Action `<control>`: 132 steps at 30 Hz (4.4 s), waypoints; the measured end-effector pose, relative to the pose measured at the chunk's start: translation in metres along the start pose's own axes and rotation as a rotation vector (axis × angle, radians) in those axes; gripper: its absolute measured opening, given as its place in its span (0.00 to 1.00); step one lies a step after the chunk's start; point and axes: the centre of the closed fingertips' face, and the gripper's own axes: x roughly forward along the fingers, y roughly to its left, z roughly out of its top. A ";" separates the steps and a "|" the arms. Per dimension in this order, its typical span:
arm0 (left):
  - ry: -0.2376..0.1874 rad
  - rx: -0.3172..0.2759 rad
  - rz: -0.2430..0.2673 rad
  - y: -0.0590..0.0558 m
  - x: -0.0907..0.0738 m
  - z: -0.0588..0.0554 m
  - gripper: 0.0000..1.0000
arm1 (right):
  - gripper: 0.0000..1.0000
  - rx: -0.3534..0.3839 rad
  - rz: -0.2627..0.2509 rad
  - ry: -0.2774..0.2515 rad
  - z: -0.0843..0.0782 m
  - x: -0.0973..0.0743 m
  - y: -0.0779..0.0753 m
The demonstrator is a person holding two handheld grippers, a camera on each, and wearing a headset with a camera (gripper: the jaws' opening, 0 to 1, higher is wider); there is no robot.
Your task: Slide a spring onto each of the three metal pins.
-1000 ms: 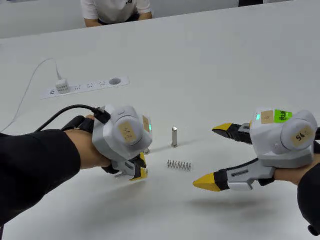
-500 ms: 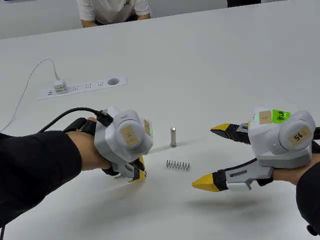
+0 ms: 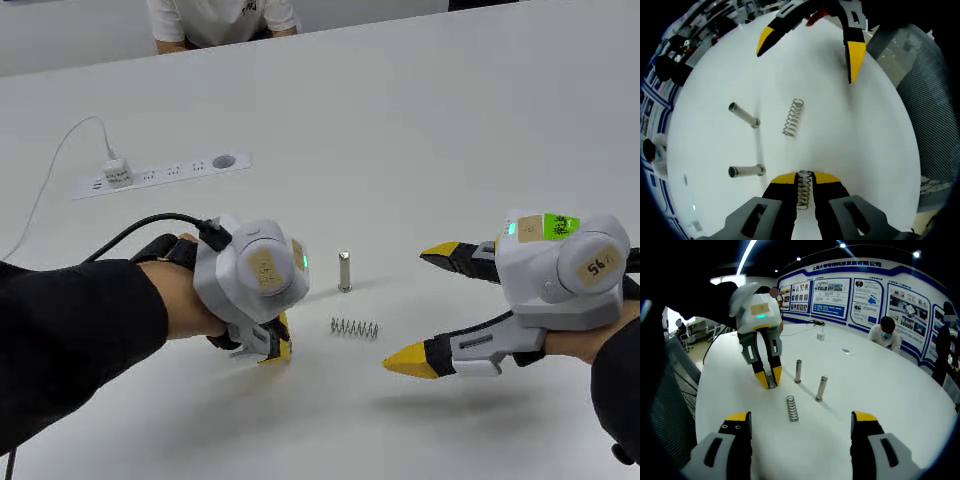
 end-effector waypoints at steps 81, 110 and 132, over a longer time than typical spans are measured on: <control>-0.200 -0.266 0.113 0.011 -0.048 -0.008 0.11 | 0.83 -0.024 0.027 0.028 -0.002 0.005 0.012; -0.386 -0.418 0.198 0.033 -0.080 0.006 0.10 | 0.83 -0.027 0.029 0.032 -0.002 0.005 0.013; -0.539 -0.510 0.278 0.052 -0.102 0.020 0.10 | 0.83 -0.028 0.036 0.035 -0.002 0.006 0.015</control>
